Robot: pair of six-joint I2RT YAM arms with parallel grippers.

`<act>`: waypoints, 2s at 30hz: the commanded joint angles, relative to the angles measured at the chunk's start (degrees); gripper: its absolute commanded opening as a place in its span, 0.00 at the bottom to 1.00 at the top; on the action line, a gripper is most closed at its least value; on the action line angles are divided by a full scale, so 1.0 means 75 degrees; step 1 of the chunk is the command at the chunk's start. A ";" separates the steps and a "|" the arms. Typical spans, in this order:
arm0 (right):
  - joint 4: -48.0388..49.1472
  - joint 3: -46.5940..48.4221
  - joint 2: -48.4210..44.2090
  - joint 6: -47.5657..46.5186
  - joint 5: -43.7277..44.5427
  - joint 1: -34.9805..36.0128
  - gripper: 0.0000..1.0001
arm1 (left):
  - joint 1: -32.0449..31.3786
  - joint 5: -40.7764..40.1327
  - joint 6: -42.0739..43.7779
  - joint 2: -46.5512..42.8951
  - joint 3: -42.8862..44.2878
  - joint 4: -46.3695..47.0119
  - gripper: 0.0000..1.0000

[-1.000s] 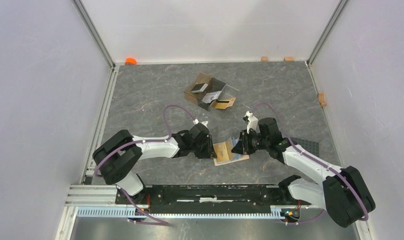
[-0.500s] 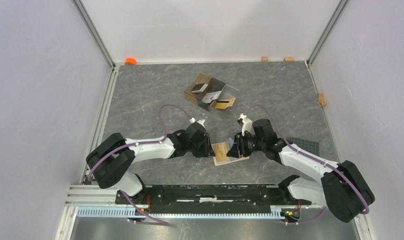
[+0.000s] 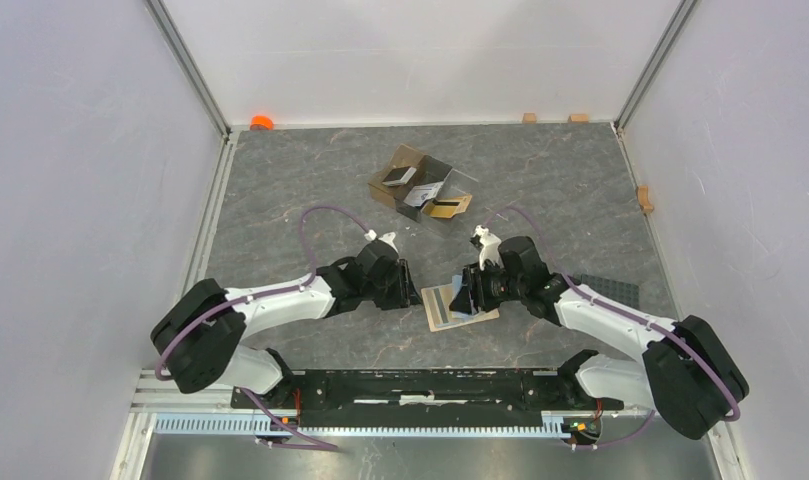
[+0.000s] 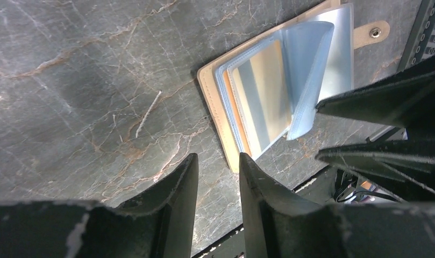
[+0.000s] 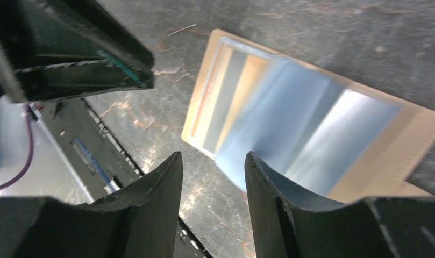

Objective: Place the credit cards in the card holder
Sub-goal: Insert the credit card into the card holder, then pick up the credit card from the storage box.

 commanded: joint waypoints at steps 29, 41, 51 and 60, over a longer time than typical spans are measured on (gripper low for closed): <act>-0.2690 0.1424 -0.1373 -0.2107 0.3231 -0.2175 0.98 | 0.0814 -0.0240 0.4062 0.2755 0.6037 -0.2666 0.88; -0.2341 0.0906 -0.1795 -0.2070 0.2335 -0.2988 0.98 | 0.0755 -0.1423 0.5208 0.5680 0.9356 -0.3351 0.96; -0.2183 0.0735 -0.1815 -0.2004 0.1734 -0.3304 0.98 | 0.0736 -0.0997 0.5235 0.6758 1.0110 -0.3128 0.96; -0.2158 0.0669 -0.1836 -0.2000 0.1566 -0.3414 0.98 | 0.0617 -0.0643 0.5122 0.6914 1.0089 -0.2975 0.96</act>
